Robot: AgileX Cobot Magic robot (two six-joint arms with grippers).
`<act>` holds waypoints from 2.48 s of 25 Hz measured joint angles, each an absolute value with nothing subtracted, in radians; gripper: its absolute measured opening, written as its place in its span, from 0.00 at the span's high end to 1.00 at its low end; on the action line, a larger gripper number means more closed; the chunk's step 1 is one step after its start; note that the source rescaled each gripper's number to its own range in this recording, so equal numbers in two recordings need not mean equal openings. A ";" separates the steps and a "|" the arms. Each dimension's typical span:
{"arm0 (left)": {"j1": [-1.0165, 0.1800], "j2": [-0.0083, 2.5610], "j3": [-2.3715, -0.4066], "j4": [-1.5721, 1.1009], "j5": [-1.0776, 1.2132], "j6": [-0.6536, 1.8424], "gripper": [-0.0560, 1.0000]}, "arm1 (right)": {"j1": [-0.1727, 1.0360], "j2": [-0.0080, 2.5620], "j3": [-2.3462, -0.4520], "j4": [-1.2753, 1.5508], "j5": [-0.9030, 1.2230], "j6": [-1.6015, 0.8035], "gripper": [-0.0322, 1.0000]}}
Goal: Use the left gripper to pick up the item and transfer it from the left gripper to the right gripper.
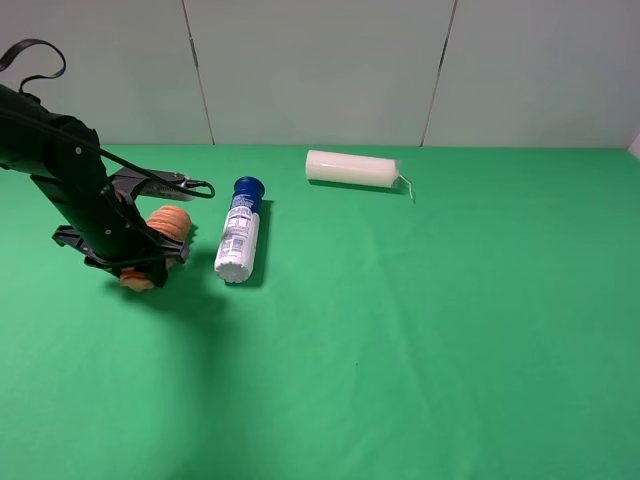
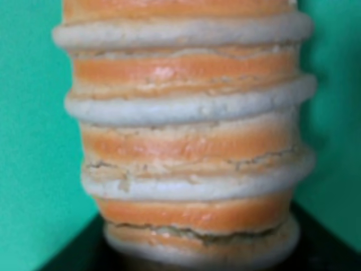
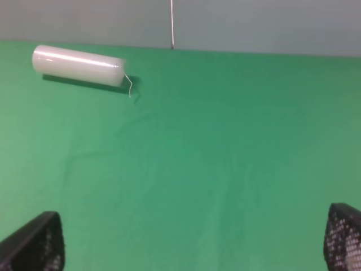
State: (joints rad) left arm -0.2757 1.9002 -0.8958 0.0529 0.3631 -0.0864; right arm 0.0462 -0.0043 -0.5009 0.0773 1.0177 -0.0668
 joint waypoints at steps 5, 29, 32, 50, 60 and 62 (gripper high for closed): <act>-0.276 1.900 -0.896 0.053 0.363 -0.086 0.81 | 0.046 -0.004 -0.501 0.077 1.018 -0.067 0.00; -0.276 1.479 -0.896 0.064 0.687 -0.029 0.91 | 0.046 -0.004 -0.501 0.077 1.017 -0.067 0.00; -0.276 1.411 -0.896 0.064 0.744 0.020 0.91 | 0.046 -0.004 -0.501 0.077 1.017 -0.067 0.00; -0.276 1.310 -0.993 0.064 0.975 0.193 0.92 | 0.046 -0.004 -0.501 0.078 1.017 -0.067 0.00; -0.276 1.310 -1.004 -0.046 0.986 0.420 0.92 | 0.046 -0.004 -0.501 0.085 1.017 -0.064 0.00; -0.286 1.310 -1.004 -0.053 0.982 0.443 0.92 | 0.046 -0.004 -0.501 0.092 1.017 -0.058 0.00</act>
